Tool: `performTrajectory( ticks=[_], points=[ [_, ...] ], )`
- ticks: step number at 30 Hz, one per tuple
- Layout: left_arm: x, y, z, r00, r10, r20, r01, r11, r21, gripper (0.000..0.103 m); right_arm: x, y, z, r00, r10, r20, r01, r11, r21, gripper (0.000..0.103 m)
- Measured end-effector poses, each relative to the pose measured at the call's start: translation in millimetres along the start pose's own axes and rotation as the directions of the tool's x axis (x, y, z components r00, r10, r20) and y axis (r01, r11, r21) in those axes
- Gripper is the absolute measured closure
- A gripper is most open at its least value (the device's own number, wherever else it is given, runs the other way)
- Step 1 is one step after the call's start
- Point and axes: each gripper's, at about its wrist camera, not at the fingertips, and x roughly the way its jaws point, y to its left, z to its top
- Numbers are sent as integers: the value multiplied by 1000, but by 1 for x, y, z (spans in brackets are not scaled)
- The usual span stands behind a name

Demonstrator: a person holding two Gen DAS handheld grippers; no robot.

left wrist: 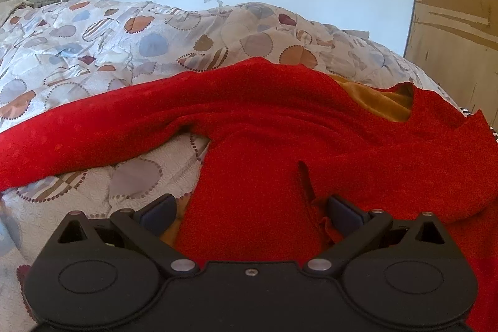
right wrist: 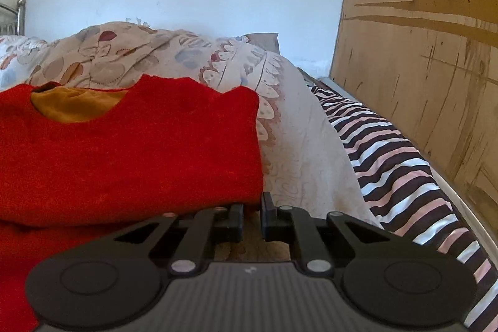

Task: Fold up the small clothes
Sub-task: 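Withdraw the open right gripper from the folded sleeve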

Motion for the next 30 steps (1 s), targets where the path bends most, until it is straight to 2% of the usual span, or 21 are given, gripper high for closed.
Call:
performTrajectory(
  ticks=[3,5,6,8,9,13,17,20,21,25,27,30],
  points=[
    [0,0,-2,1000,-1,4,1,1000,-2,0,-9,2,1,1000,3,-1,-3,1000,-11,82],
    [0,0,-3,1000,-3,8,3,1000,-4,0,-14,-1,0,1000,-11,-14,11,1000,1,56],
    [0,1,-3,1000,-5,8,5,1000,-6,0,-17,-3,-1,1000,-13,-18,13,1000,15,53],
    [0,2,-3,1000,-9,10,9,1000,-11,0,-24,-10,-5,999,-33,-21,35,998,57,38],
    [0,2,-4,1000,-11,10,11,1000,-13,0,-28,-12,-5,998,-57,-18,58,995,75,34],
    [1,3,-5,1000,-16,13,16,1000,-20,0,-41,-20,0,992,-109,67,98,985,139,11],
    [0,4,-5,1000,-19,14,19,1000,-24,0,-35,-11,15,990,-58,126,43,991,124,1],
    [0,4,-6,1000,-21,16,21,999,-26,0,-17,2,26,992,-35,122,26,997,74,1],
    [1,4,-6,1000,-22,16,23,999,-27,0,-9,4,29,993,-44,107,37,997,66,1],
    [1,6,-6,999,-32,18,32,999,-37,0,20,-3,27,979,-202,32,197,973,120,1],
    [1,7,-6,999,-37,21,37,998,-41,0,27,-14,22,979,-205,6,200,963,179,1],
    [1,7,-7,999,-37,23,38,998,-42,0,29,-16,16,979,-203,9,198,963,185,1]
  ],
)
